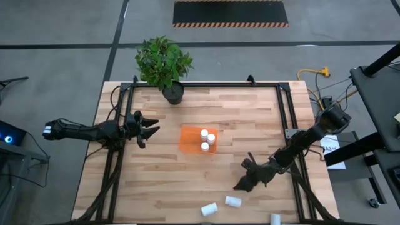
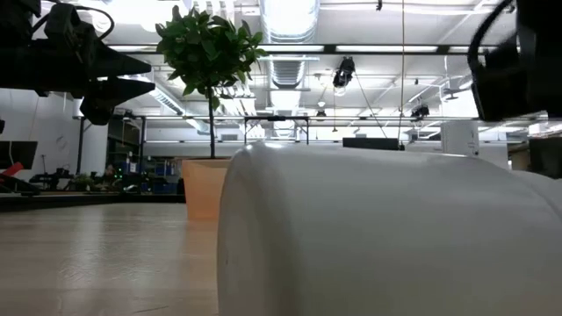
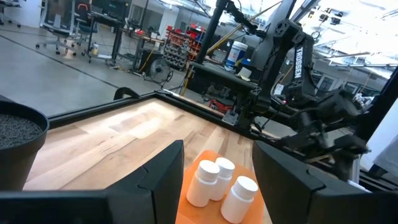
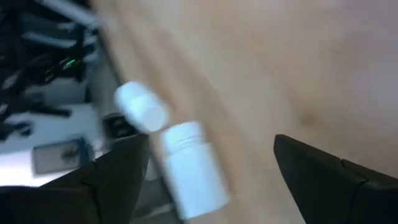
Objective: Pick and place pill bottles into a basket
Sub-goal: Adjust the white pill bottles on the table
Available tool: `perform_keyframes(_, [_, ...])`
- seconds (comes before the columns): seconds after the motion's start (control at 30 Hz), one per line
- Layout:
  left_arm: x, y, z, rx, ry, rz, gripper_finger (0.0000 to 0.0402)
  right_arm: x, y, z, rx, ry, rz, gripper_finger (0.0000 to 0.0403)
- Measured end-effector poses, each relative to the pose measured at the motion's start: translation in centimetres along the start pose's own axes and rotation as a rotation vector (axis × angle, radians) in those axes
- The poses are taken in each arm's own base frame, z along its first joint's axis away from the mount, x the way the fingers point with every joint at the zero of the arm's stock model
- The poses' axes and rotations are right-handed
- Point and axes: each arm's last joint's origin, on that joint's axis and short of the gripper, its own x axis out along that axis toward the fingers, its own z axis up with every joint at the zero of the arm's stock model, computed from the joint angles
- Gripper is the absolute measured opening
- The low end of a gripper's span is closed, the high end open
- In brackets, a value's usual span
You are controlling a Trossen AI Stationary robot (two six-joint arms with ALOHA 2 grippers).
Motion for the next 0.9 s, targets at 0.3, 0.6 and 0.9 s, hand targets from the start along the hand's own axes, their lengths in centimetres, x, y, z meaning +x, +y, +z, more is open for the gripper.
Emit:
perform_keyframes(0.3, [0.0,0.0,0.0,0.0,0.0,0.0,0.0173,0.6,7.1,-1.0,-0.29,0.218,-0.145,0.0329])
perform_keyframes(0.6, [0.0,0.0,0.0,0.0,0.0,0.0,0.0173,4.3,11.4,-2.3,-0.592,0.308,-0.351,0.0329])
perform_keyframes(0.9, [0.0,0.0,0.0,0.0,0.0,0.0,0.0173,10.6,12.9,-4.6,-0.705,0.404,-0.443,0.0329])
